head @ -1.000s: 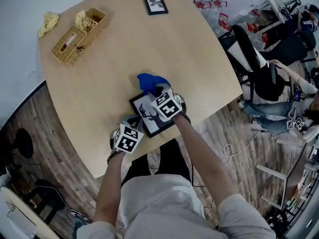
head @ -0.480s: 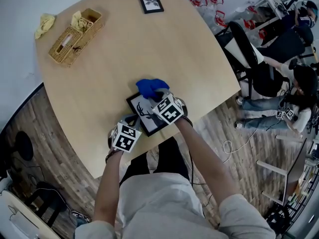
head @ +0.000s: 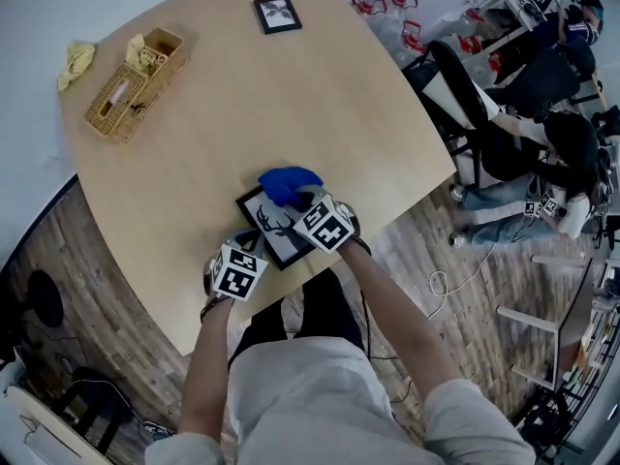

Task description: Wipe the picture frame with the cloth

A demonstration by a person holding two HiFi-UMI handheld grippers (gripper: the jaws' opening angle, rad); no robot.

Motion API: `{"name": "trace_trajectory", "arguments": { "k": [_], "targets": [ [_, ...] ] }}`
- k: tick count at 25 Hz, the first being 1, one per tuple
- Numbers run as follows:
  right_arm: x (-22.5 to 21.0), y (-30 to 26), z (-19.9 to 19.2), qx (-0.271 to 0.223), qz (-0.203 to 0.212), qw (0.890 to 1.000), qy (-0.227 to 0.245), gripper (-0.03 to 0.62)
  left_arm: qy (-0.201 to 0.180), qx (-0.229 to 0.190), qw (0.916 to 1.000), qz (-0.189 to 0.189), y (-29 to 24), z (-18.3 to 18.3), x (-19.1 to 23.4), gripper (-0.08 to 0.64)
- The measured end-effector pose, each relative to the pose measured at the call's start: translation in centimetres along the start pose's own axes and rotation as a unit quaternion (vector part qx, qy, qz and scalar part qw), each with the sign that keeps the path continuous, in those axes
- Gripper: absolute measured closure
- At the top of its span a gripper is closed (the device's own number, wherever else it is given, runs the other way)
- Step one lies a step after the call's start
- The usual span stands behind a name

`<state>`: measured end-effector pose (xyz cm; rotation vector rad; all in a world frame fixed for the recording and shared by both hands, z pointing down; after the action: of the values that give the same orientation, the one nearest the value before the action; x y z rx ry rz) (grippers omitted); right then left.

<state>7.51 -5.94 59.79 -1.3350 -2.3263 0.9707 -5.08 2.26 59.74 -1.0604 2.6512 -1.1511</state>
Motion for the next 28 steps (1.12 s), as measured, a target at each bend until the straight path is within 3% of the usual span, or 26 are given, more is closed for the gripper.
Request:
{"name": "trace_trajectory", "arguments": {
  "k": [28],
  "targets": [
    [5.1, 6.6, -6.7, 0.006, 0.009, 1.0, -0.015, 0.539, -0.008, 0.002, 0.9999, -0.006, 0.0, 0.1, -0.2, 0.508]
  ]
}}
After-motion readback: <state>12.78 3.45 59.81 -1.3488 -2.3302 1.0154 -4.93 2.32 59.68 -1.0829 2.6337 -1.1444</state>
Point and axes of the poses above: the fingertips, and each gripper's own axes: y backward along the fingers, x to its left, z out of its top, the point moved 7 cm from there along y, backward along the fingers, and after that the axes turned 10 degrees about -x, right-handed, at the moved point
